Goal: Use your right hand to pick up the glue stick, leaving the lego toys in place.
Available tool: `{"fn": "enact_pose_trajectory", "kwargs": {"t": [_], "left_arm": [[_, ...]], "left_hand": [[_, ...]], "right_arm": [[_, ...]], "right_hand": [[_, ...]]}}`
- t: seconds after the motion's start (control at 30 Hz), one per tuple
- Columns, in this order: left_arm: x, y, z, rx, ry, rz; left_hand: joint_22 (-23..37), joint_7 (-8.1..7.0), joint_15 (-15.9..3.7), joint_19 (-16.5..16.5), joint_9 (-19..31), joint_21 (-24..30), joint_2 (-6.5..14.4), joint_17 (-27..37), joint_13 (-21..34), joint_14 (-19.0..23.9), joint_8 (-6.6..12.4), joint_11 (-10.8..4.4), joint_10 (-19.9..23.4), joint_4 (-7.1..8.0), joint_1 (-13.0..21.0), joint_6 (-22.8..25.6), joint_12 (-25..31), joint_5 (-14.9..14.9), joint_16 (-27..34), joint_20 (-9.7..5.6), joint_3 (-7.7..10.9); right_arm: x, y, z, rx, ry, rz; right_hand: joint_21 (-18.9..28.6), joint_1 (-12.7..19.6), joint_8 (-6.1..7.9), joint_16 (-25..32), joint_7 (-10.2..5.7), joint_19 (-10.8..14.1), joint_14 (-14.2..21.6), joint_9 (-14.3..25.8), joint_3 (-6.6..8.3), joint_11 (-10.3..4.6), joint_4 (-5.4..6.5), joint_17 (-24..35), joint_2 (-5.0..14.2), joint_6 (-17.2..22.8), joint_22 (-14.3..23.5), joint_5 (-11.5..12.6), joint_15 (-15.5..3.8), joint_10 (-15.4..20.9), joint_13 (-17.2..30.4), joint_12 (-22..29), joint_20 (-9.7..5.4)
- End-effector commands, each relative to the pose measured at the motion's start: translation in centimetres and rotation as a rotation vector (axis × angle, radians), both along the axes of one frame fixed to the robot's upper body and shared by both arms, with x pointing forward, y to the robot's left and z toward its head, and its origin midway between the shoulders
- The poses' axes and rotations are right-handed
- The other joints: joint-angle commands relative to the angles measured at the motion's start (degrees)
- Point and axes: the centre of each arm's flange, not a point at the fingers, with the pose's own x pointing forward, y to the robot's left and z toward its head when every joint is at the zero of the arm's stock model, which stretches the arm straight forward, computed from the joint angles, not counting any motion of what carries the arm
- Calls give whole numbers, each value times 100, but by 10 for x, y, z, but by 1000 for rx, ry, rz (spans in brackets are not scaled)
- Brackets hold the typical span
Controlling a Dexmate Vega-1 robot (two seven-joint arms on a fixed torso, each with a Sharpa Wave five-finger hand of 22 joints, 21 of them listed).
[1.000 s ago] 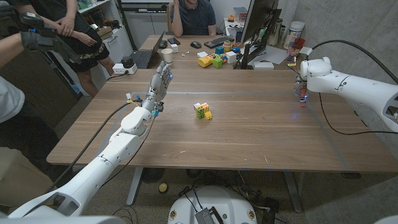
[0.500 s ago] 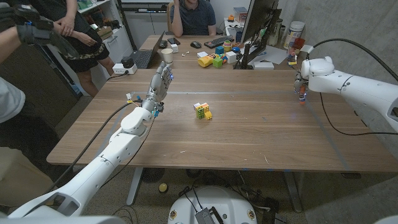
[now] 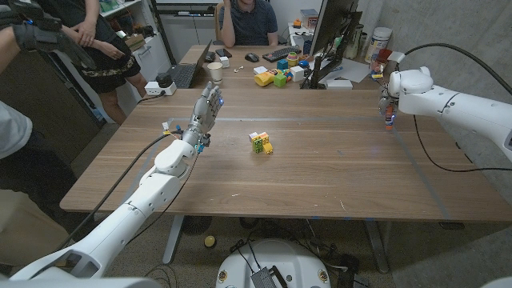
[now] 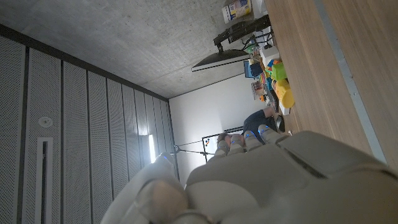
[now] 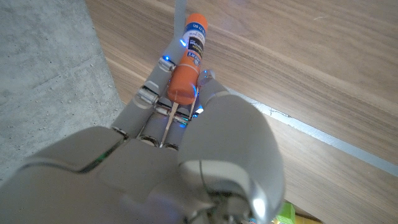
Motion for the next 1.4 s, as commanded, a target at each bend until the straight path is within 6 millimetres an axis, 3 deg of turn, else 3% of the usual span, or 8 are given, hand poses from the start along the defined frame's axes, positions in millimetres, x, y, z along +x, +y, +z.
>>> {"fn": "enact_pose_trajectory", "kwargs": {"t": [0.03,0.73,1.4], "left_arm": [[-3,1,-4,-3,-3,-4],[-3,-1,-10,-16,-6,-14],[-6,3,-12,-25,-15,-7]], "left_hand": [[6,-8,-27,-110,10,-7,148,21,9,-854,25,14,-652,9,34,-113,28,39,8,-19,-18],[6,-7,-30,-104,10,-7,155,20,9,-853,23,16,-648,12,33,-107,30,49,9,-18,-43],[5,-6,-29,-101,10,-8,158,19,9,-853,20,8,-657,11,35,-107,26,58,9,-22,-71]], "right_arm": [[-17,7,16,0,-18,23],[-50,28,48,-75,-101,35],[-65,50,76,-114,-153,72]], "right_hand": [[17,70,6,-25,119,-27,74,23,27,-9,48,34,35,140,-3,-13,-816,61,32,-22,-372],[36,92,-33,-63,124,-37,89,22,14,10,81,58,38,167,-17,-18,-812,103,37,-62,-372],[75,135,-77,-102,150,-18,143,22,-1,29,95,68,24,199,-20,-12,-816,132,44,-112,-378]]}}
